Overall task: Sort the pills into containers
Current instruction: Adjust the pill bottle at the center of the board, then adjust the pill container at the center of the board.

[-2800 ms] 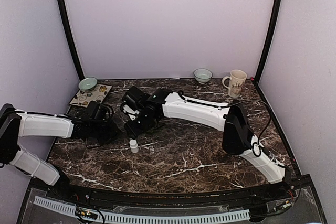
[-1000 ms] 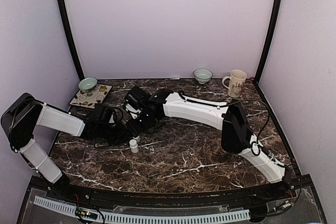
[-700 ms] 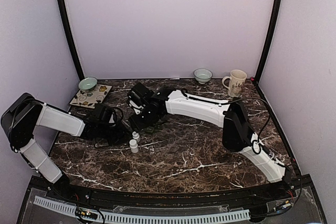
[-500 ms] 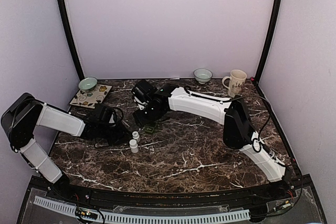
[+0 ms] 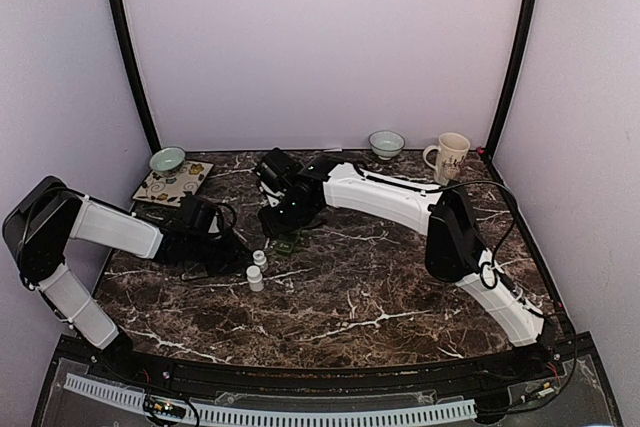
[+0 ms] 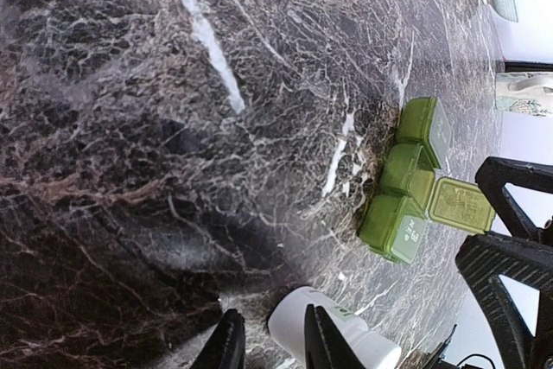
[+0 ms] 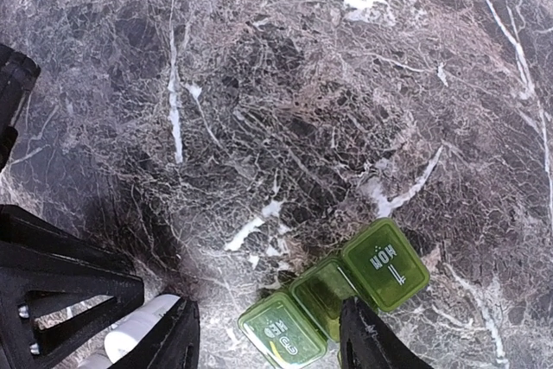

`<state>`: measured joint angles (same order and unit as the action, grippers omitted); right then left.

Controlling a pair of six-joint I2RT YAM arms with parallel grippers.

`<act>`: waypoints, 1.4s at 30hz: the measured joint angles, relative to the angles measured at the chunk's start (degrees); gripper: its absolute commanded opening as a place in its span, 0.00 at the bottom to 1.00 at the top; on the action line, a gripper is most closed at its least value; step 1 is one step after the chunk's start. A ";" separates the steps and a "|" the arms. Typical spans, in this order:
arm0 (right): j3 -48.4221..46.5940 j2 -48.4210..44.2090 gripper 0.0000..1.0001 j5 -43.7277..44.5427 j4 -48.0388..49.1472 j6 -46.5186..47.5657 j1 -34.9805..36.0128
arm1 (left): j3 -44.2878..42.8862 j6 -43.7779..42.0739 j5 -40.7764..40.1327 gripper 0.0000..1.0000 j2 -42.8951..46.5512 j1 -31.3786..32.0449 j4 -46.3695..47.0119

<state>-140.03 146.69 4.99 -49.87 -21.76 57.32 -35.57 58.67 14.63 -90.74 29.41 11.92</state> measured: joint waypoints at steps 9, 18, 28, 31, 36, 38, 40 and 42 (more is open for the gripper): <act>0.00 0.81 0.52 -0.55 -1.01 -0.24 0.02 | 0.00 0.02 0.04 0.27 0.00 -0.02 0.00; 0.00 2.08 0.50 -1.53 -1.73 -1.16 0.02 | 0.07 0.02 -0.02 0.27 0.00 0.00 0.00; -0.04 2.86 0.43 -1.99 -3.15 -1.27 0.02 | 0.22 0.02 -0.04 0.27 0.02 0.00 0.02; -0.04 2.86 0.41 -1.99 -3.23 -1.27 0.02 | 0.35 0.02 -0.04 0.27 0.04 0.00 0.02; 0.02 2.86 0.38 -1.97 -3.23 -0.92 0.07 | 0.59 0.04 -0.15 0.27 0.48 0.00 0.00; 0.24 2.82 0.37 -1.97 -3.04 -0.76 0.11 | 0.70 0.04 -0.24 0.27 0.76 0.00 0.02; 0.70 2.67 0.36 -1.97 -2.67 -0.57 0.24 | 0.79 0.04 -0.28 0.27 0.85 0.00 0.02; 1.46 2.23 0.36 -1.79 -2.32 -0.24 0.48 | 0.85 0.04 -0.28 0.27 0.85 -0.02 -0.02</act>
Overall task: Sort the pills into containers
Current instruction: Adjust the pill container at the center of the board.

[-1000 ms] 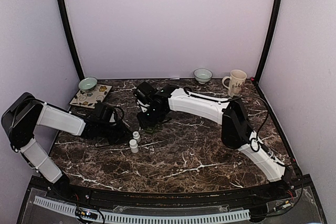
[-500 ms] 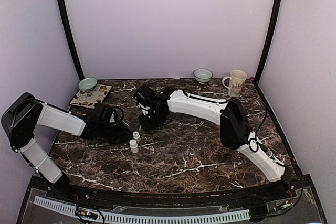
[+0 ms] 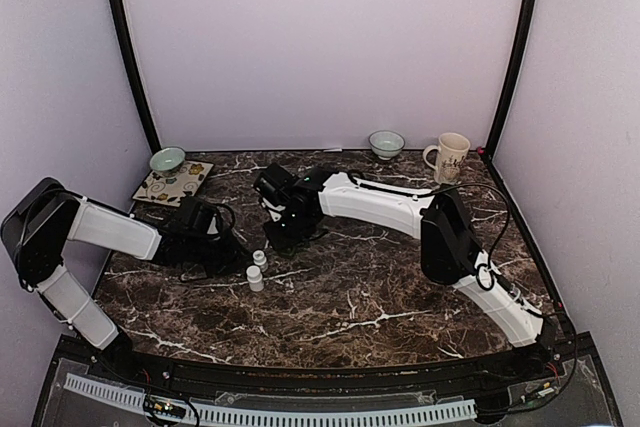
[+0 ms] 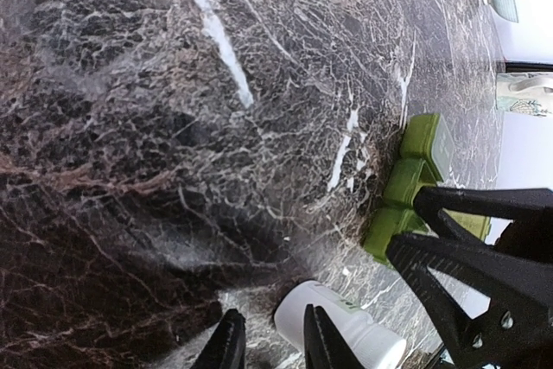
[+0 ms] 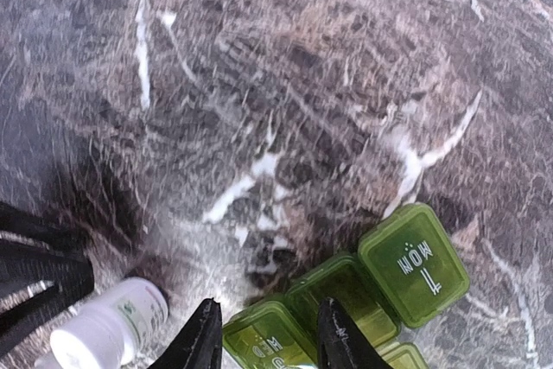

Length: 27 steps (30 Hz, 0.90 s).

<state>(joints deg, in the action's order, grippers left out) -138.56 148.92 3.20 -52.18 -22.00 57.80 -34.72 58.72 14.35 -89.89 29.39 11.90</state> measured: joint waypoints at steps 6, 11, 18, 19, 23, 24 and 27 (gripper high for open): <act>3.37 -2.03 0.35 0.13 -0.13 0.46 1.03 | 0.00 0.00 -0.04 0.27 0.04 0.02 0.02; 4.79 -2.91 0.34 -0.02 -0.11 0.68 1.46 | 0.11 0.02 -0.04 0.27 0.59 0.00 0.00; 9.66 -5.75 0.35 -0.83 0.26 1.40 1.99 | 0.72 0.04 -0.04 0.27 1.75 0.02 0.02; 10.60 -6.27 0.35 -0.96 0.31 1.62 2.14 | 0.72 0.04 -0.04 0.27 1.75 0.00 0.02; 14.08 -8.35 0.35 -1.68 0.59 2.64 2.84 | 0.76 0.04 -0.02 0.26 1.79 0.02 0.02; 14.80 -8.79 0.36 -1.81 0.72 2.91 3.04 | 0.76 0.04 -0.02 0.26 1.79 0.02 0.02; 16.35 -9.70 0.38 -2.12 0.94 3.87 3.61 | 0.76 0.02 0.02 0.26 1.79 0.00 0.02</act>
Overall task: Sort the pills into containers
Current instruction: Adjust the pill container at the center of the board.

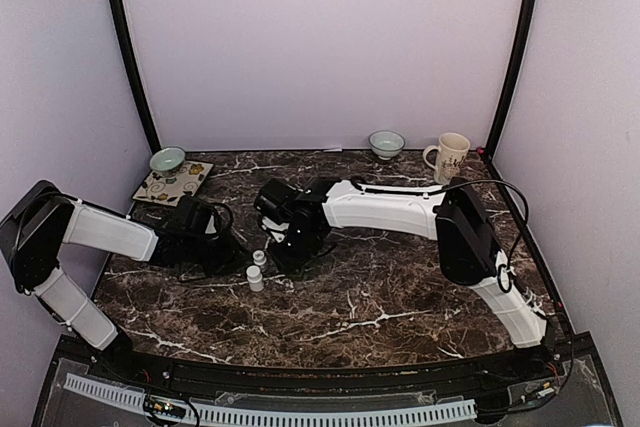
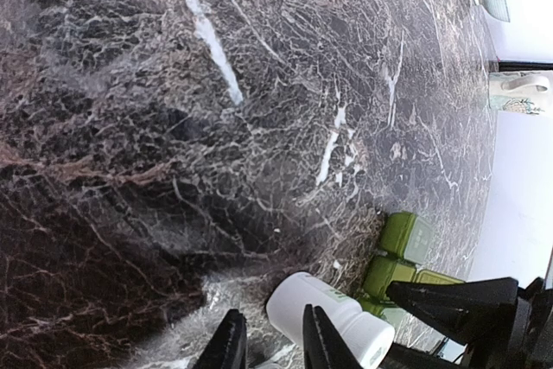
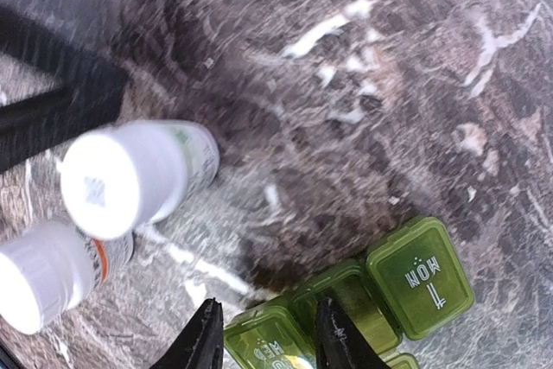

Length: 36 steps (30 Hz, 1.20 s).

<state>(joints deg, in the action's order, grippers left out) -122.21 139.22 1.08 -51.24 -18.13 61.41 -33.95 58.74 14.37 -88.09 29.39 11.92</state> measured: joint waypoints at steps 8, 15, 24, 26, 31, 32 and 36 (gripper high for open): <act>1.92 -0.50 0.58 0.74 -0.39 2.05 1.49 | 0.00 0.00 0.17 0.26 0.02 0.00 0.00; 1.27 -1.01 0.59 2.51 -0.28 2.62 1.55 | 0.00 -0.04 0.15 0.26 0.17 0.00 -0.46; -1.66 -2.10 0.59 3.30 -0.57 2.62 1.55 | 0.00 -0.02 -0.33 0.26 1.95 0.00 -1.53; -2.89 -2.10 0.59 3.34 -0.72 2.62 1.55 | 0.00 -0.02 -0.35 0.25 2.05 0.02 -1.55; -4.85 -2.23 0.56 3.34 -1.18 2.64 1.55 | 0.00 -0.02 -0.46 0.22 2.05 0.02 -1.92; -5.46 -2.23 0.55 3.30 -1.44 2.62 1.55 | 0.00 -0.04 -0.46 0.21 2.05 0.00 -1.97; -8.20 -2.23 0.55 2.91 -1.92 2.64 1.55 | 0.00 -0.02 -0.68 0.21 2.16 0.00 -2.51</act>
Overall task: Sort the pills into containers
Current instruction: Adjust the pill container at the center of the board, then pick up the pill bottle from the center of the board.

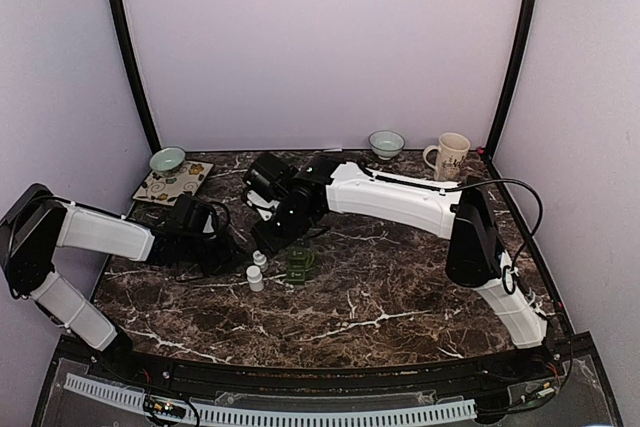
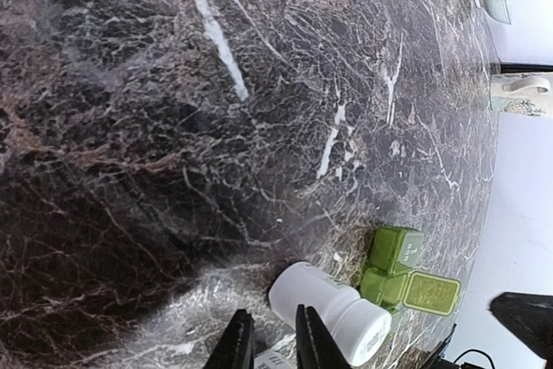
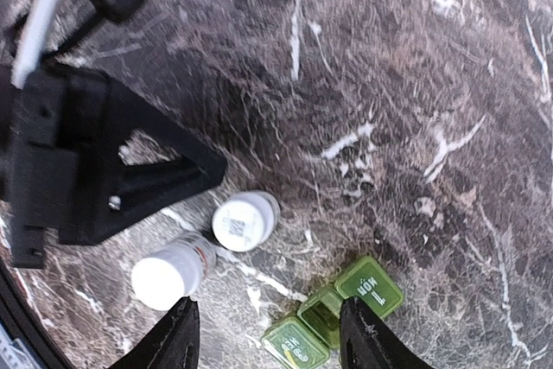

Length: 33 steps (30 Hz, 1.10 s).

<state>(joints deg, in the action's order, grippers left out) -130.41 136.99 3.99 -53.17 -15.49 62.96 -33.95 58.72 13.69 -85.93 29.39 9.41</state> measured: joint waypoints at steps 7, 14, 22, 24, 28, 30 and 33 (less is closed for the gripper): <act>-4.79 0.52 0.54 -1.46 0.07 -0.02 0.00 | 1.42 0.04 -1.75 0.21 2.91 0.00 -1.33; -6.86 3.96 0.53 -3.32 0.15 -0.11 0.00 | 1.66 0.02 -2.14 0.21 3.04 -0.02 -1.86; -7.65 7.39 0.52 -4.72 -0.17 -0.70 0.00 | 1.66 0.00 -2.16 0.21 3.02 -0.04 -1.88; -7.72 7.39 0.52 -4.87 -0.20 -0.81 0.00 | 1.64 0.00 -2.14 0.21 2.99 -0.04 -1.86; -8.09 7.43 0.51 -5.31 -0.17 -0.90 0.00 | 1.64 0.00 -2.12 0.21 2.56 -0.04 -1.84; -8.48 7.58 0.50 -5.53 -0.24 -0.90 0.00 | 1.64 0.00 -2.12 0.21 2.21 -0.04 -1.84; -9.53 8.33 0.49 -5.77 -0.20 -0.96 0.00 | 1.64 -0.02 -2.08 0.21 1.81 -0.04 -1.81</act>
<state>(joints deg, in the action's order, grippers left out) -139.94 145.32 -1.78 -53.36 -16.45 62.96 -32.32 58.70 11.62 -84.12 29.34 7.60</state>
